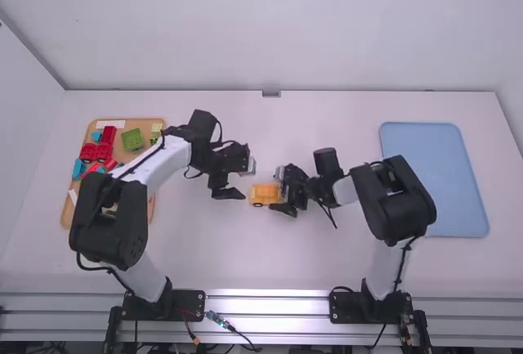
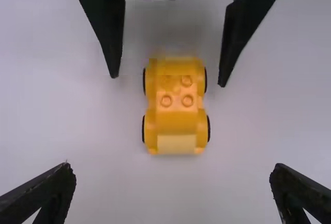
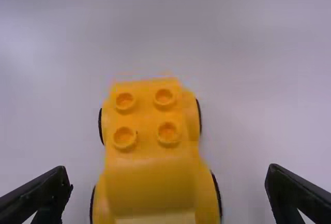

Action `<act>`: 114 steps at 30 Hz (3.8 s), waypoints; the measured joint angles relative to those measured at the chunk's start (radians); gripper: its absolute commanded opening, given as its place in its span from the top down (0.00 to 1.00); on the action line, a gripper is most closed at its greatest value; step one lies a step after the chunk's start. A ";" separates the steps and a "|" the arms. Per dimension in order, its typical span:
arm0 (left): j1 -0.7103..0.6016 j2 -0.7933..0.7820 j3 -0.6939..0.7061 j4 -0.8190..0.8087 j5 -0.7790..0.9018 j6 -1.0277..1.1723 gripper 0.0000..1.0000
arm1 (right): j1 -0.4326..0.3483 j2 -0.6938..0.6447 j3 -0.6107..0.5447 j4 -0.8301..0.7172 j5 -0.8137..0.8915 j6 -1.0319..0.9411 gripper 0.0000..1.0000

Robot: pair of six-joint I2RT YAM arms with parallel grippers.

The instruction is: Assemble lego blocks to make yellow taxi

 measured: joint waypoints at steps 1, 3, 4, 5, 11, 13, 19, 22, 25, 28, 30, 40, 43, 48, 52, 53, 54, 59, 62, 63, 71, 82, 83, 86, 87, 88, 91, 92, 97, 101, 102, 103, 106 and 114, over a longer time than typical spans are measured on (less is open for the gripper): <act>0.013 0.000 0.000 0.000 0.001 0.000 0.01 | 0.016 0.016 0.011 0.000 -0.002 0.001 0.01; 0.047 0.000 0.000 0.000 0.014 0.000 0.01 | 0.040 0.043 0.028 0.000 -0.004 0.001 0.00; 0.047 0.000 0.000 0.000 0.014 0.000 0.01 | 0.040 0.043 0.028 0.000 -0.004 0.001 0.00; 0.078 0.000 0.000 0.000 0.035 0.000 0.01 | 0.053 0.055 0.034 0.000 -0.001 -0.002 0.11; 0.190 0.000 0.000 0.000 0.126 0.000 0.01 | 0.065 0.056 0.036 0.000 0.015 0.002 0.48; 0.221 0.000 0.000 -0.001 0.153 0.000 0.01 | 0.065 0.056 0.038 0.001 0.018 0.004 0.52; 0.234 0.000 -0.007 0.041 0.194 0.000 0.01 | 0.057 0.049 0.049 -0.021 0.067 0.040 0.63; 0.227 0.000 -0.040 0.113 0.202 -0.010 0.01 | 0.041 -0.003 0.055 -0.122 0.139 0.054 0.64; 0.215 0.000 -0.088 0.222 0.202 -0.050 0.01 | 0.014 -0.089 0.054 -0.249 0.267 0.063 0.64; 0.205 0.000 -0.143 0.369 0.203 -0.120 0.01 | -0.031 -0.199 0.053 -0.357 0.453 0.075 0.69; 0.205 0.000 -0.171 0.444 0.204 -0.156 0.01 | -0.058 -0.257 0.053 -0.392 0.560 0.089 0.72; 0.205 0.000 -0.323 0.850 0.206 -0.394 0.01 | -0.387 -0.410 0.053 -0.377 0.862 0.198 0.79; 0.206 0.000 -0.340 0.883 0.206 -0.424 0.01 | -0.524 -0.410 0.053 -0.363 0.832 0.220 0.79; 0.205 0.000 -0.345 0.890 0.206 -0.446 0.01 | -0.725 -0.410 0.053 -0.312 0.708 0.237 0.73; 0.205 0.000 -0.345 0.892 0.206 -0.454 0.01 | -0.830 -0.360 0.053 -0.195 0.622 0.274 0.73; 0.205 0.000 -0.345 0.892 0.206 -0.459 0.01 | -0.849 -0.333 0.053 -0.176 0.609 0.285 0.75; 0.205 0.000 -0.346 0.896 0.206 -0.468 0.01 | -0.866 -0.303 0.054 -0.164 0.600 0.298 0.75; 0.204 0.000 -0.345 0.919 0.206 -0.511 0.01 | -0.900 -0.161 0.064 -0.181 0.579 0.327 0.64; 0.204 0.000 -0.345 0.921 0.206 -0.529 0.01 | -0.900 -0.130 0.093 -0.228 0.568 0.338 0.35; 0.204 0.000 -0.345 0.921 0.205 -0.533 0.01 | -0.900 -0.130 0.104 -0.242 0.573 0.341 0.22; 0.204 0.000 -0.345 0.943 0.084 -0.700 0.01 | -0.885 -0.164 0.193 -0.488 0.588 0.347 0.01; 0.121 0.000 -0.298 0.760 -0.385 -1.168 0.01 | -0.702 -0.412 0.382 -0.894 0.849 0.578 0.01; 0.101 0.000 -0.275 0.708 -0.435 -1.203 0.01 | -0.674 -0.430 0.386 -0.921 0.856 0.590 0.01; 0.045 0.000 -0.188 0.529 -0.572 -1.305 0.01 | -0.603 -0.451 0.388 -0.983 0.870 0.608 0.01; 0.024 0.000 -0.153 0.468 -0.616 -1.344 0.01 | -0.573 -0.452 0.388 -1.006 0.873 0.612 0.01; 0.007 0.000 -0.112 0.404 -0.657 -1.385 0.01 | -0.546 -0.451 0.388 -1.025 0.875 0.616 0.01; -0.018 0.000 -0.037 0.288 -0.710 -1.448 0.01 | -0.472 -0.451 0.388 -1.065 0.880 0.624 0.01; -0.021 0.000 -0.016 0.249 -0.719 -1.462 0.01 | -0.442 -0.451 0.388 -1.077 0.881 0.626 0.01; -0.019 0.000 0.060 0.138 -0.727 -1.503 0.02 | -0.340 -0.452 0.388 -1.096 0.885 0.620 0.02; 0.000 -0.008 0.057 0.165 -0.707 -1.501 0.07 | -0.320 -0.455 0.385 -1.061 0.894 0.622 0.06; 0.005 -0.011 0.053 0.172 -0.703 -1.497 0.07 | -0.323 -0.459 0.381 -1.054 0.896 0.625 0.07; 0.014 -0.018 0.047 0.181 -0.697 -1.494 0.08 | -0.327 -0.465 0.376 -1.044 0.899 0.629 0.08; 0.067 -0.069 0.001 0.224 -0.682 -1.466 0.13 | -0.336 -0.523 0.331 -1.000 0.906 0.660 0.13; 0.173 -0.185 -0.103 0.333 -0.674 -1.374 0.24 | -0.336 -0.641 0.221 -0.889 0.909 0.757 0.25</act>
